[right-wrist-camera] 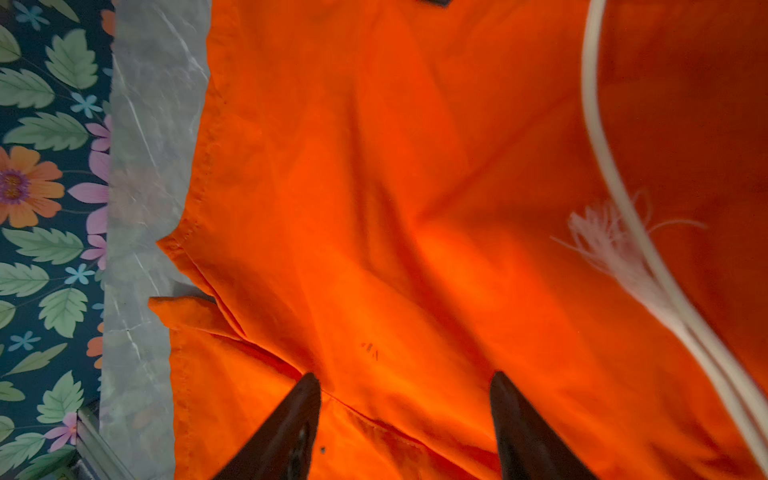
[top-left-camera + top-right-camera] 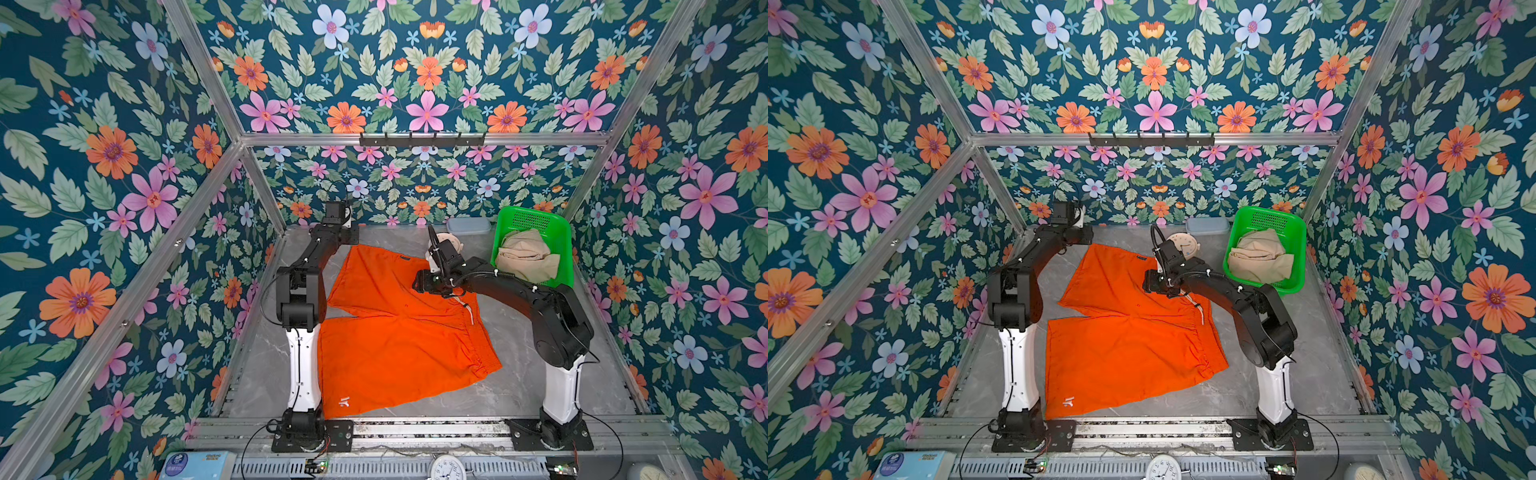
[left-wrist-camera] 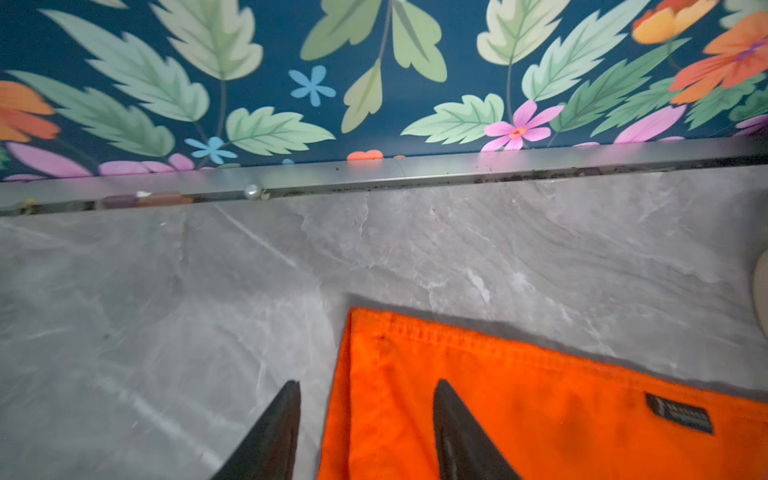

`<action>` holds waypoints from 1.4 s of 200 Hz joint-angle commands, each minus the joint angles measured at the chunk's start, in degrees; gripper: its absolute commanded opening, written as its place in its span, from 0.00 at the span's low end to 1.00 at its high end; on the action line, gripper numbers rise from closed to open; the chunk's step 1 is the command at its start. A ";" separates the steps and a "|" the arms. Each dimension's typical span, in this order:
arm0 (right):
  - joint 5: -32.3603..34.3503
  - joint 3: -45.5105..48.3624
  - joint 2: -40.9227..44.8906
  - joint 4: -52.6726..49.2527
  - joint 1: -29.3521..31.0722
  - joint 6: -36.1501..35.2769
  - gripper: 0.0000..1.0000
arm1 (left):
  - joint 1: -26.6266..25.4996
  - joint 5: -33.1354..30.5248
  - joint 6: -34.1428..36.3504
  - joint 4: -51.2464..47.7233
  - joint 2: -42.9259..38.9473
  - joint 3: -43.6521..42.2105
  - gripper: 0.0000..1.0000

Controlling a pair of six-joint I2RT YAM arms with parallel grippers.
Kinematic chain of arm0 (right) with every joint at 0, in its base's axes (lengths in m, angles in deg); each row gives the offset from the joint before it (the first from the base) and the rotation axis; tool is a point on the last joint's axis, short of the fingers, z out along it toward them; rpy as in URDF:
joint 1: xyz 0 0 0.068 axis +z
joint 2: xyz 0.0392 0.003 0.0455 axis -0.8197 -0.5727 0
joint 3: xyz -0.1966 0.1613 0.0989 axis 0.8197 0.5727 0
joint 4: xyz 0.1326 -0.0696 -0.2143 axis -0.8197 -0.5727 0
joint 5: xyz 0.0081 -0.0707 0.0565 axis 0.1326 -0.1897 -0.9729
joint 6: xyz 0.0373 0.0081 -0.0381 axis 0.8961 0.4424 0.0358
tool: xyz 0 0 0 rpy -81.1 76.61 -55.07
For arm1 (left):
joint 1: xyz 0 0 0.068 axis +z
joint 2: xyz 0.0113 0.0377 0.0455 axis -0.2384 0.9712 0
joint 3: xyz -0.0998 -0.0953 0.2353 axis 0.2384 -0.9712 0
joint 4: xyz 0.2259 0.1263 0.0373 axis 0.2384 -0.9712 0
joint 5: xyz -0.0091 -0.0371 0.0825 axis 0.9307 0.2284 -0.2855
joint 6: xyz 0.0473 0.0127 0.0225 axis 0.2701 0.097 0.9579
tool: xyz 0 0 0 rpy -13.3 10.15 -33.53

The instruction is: Fold and stack the shorts

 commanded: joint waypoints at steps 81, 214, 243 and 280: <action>2.49 -9.28 -10.87 -4.60 -4.40 -2.56 0.64 | -0.02 12.79 -20.70 14.09 -27.70 -50.37 0.45; 3.73 -21.10 -23.24 -11.48 -12.90 -3.16 0.64 | 3.37 3.55 -17.07 11.57 -21.75 -50.31 0.44; -0.65 -22.18 -21.37 -9.45 -12.99 -4.49 0.64 | 3.87 4.55 -17.05 10.89 -20.14 -44.70 0.47; -5.69 -14.23 -9.42 -2.65 -12.90 -4.12 0.65 | 2.11 6.93 -15.82 9.19 -25.37 -40.91 0.53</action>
